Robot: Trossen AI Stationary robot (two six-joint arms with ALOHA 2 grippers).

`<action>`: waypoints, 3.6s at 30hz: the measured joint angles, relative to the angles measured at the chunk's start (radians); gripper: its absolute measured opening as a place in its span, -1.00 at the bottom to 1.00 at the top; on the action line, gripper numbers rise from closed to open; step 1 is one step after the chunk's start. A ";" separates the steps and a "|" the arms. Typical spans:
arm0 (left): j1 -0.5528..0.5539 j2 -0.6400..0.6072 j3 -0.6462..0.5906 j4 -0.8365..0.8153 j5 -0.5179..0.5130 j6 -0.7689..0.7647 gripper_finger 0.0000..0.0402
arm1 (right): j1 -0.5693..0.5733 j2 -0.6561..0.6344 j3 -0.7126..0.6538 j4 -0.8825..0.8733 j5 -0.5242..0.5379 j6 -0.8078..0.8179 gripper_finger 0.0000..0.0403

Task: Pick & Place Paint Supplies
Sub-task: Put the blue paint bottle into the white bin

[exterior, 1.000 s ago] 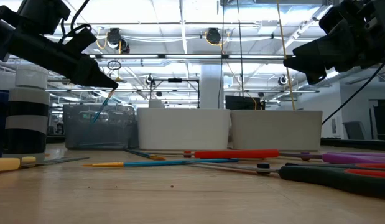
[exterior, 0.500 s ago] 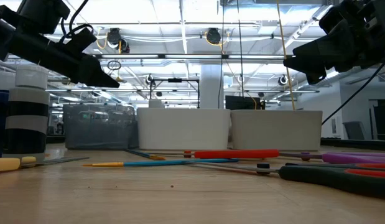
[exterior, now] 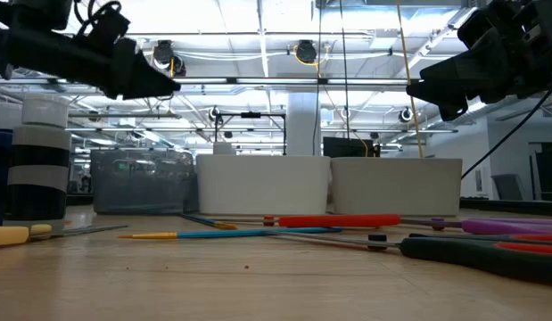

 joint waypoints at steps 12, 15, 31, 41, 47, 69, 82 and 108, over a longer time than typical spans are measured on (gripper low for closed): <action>-0.132 0.000 0.014 0.159 0.058 0.003 0.33 | 0.000 0.000 0.000 0.000 0.000 0.000 -0.15; -0.163 0.000 0.046 0.134 0.064 0.001 0.34 | 0.000 0.000 0.000 0.000 0.000 0.000 -0.15; -0.358 0.001 0.269 -0.389 0.302 -0.068 0.34 | 0.000 0.000 0.000 0.000 0.000 0.000 -0.15; -0.499 0.110 0.571 -1.218 0.333 -0.476 0.34 | 0.000 0.000 0.000 0.001 0.000 0.000 -0.15; -0.571 0.190 0.569 -1.292 0.382 -0.577 0.34 | 0.000 0.000 0.000 0.001 0.000 0.000 -0.15; -0.615 0.425 0.568 -1.235 0.365 -0.626 0.34 | 0.000 0.000 0.000 0.000 0.000 0.000 -0.15; -0.584 0.425 0.567 -1.235 0.381 -0.630 -0.31 | 0.000 0.000 0.000 0.000 0.000 0.000 -0.15; -0.344 0.438 1.165 -1.531 0.226 -0.308 -0.38 | 0.000 0.000 0.000 0.000 0.000 0.000 -0.15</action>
